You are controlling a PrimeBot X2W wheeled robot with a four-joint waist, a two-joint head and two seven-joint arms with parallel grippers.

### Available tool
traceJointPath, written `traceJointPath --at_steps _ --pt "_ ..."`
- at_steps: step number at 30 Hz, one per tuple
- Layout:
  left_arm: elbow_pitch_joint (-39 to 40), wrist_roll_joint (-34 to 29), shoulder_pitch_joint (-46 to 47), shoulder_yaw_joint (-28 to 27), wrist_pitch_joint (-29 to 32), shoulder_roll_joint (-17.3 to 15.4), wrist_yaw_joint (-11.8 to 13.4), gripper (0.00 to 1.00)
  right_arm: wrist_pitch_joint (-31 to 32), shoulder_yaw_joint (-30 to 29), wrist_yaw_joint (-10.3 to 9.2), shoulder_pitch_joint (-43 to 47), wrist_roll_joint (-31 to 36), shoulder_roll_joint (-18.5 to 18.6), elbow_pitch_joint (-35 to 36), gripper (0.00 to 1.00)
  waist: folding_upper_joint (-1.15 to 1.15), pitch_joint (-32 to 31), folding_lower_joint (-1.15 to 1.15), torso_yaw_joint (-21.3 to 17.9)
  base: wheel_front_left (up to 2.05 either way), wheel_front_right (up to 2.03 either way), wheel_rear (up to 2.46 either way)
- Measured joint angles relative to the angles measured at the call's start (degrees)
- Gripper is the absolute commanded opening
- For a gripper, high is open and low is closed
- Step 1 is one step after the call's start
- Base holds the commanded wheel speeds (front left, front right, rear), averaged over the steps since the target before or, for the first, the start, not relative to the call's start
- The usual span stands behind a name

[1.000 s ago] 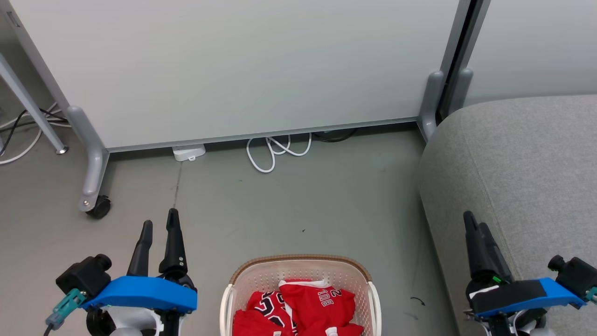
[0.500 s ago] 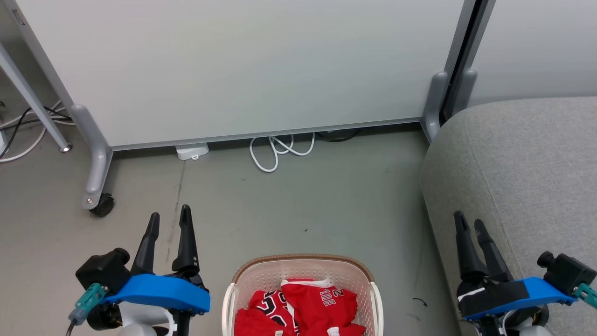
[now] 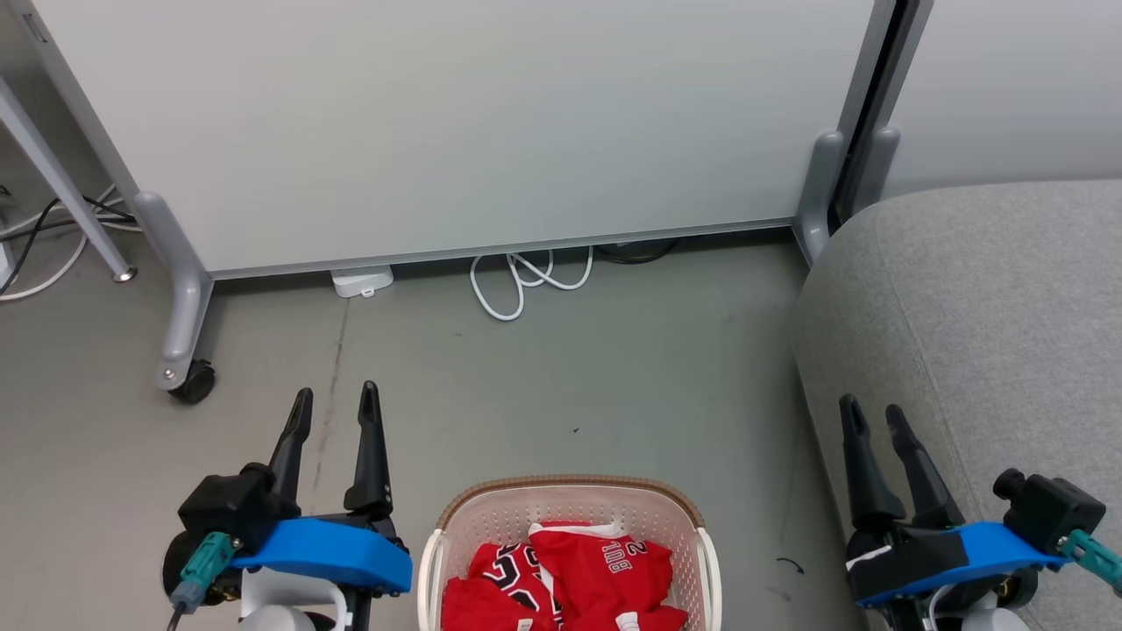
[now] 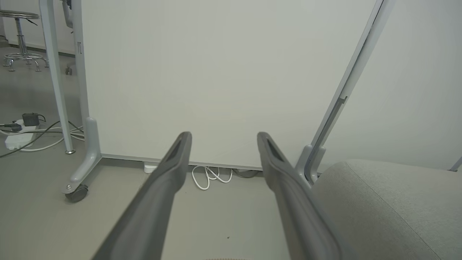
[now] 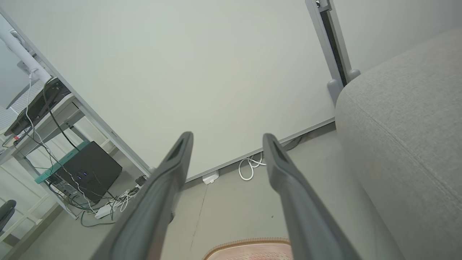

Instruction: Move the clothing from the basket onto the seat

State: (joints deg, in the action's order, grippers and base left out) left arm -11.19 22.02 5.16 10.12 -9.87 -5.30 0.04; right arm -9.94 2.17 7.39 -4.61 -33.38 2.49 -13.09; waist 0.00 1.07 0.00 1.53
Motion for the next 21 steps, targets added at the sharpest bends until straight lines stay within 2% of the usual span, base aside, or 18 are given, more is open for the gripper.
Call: traceJointPath --at_steps 21 --pt "0.0 -10.2 0.6 2.1 -2.7 -0.2 0.3 1.0 -2.6 1.0 0.01 -0.5 9.7 0.1 0.2 1.0 0.0 -0.1 0.0 0.5 0.0 0.0 0.0"
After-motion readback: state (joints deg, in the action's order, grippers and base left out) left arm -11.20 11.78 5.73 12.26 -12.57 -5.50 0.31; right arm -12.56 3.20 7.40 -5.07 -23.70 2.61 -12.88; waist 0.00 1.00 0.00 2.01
